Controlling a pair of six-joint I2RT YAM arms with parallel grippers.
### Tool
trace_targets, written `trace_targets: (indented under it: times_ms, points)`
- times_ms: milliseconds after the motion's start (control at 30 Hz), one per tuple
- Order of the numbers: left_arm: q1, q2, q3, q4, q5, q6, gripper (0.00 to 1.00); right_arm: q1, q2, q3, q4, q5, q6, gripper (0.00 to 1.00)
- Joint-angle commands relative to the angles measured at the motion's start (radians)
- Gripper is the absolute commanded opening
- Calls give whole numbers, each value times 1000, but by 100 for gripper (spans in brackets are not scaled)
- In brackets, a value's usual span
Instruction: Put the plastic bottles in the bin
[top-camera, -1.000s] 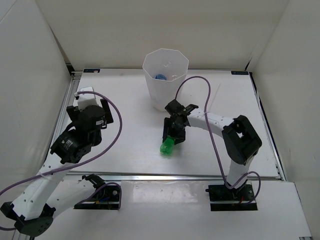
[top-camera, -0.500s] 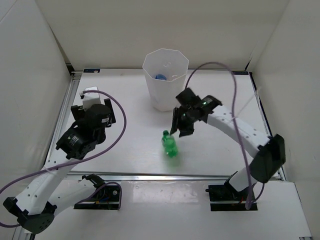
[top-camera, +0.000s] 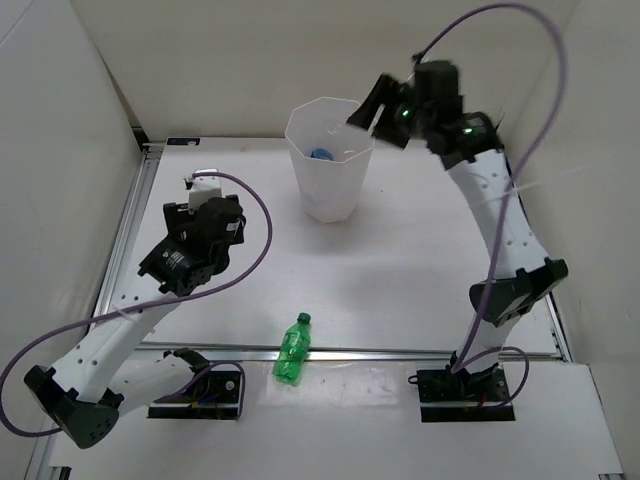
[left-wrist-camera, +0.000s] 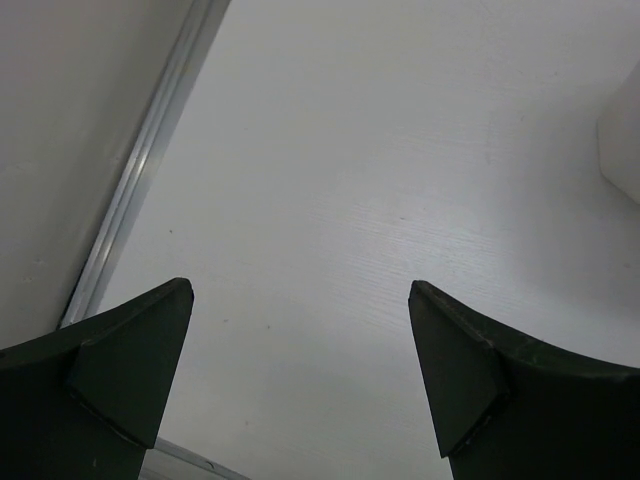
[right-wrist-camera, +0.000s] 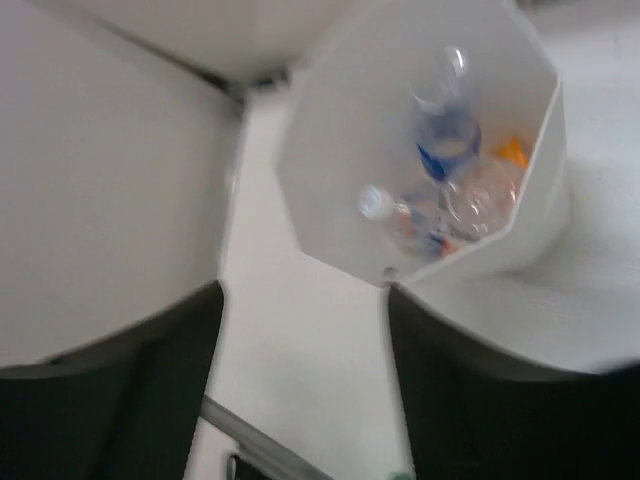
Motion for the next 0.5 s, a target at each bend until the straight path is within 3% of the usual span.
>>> trace_targets:
  times_ms: [0, 33, 67, 233, 400, 467]
  points:
    - [51, 39, -35, 13, 121, -24, 100, 89, -45, -224, 41, -51, -37, 77]
    - [80, 50, -35, 13, 211, -35, 100, 101, -75, -275, 60, -34, -47, 83]
    - [123, 50, -47, 2, 397, -35, 100, 101, -99, -315, 71, -25, -60, 86]
    - [133, 64, -44, 34, 987, -9, 100, 59, -150, -400, 31, -25, -98, 91]
    - [104, 108, -84, -6, 1336, 39, 100, 19, -234, -498, 31, -25, -98, 92]
    - [73, 165, -107, -59, 1373, 48, 100, 10, -257, -519, 31, -16, -98, 93]
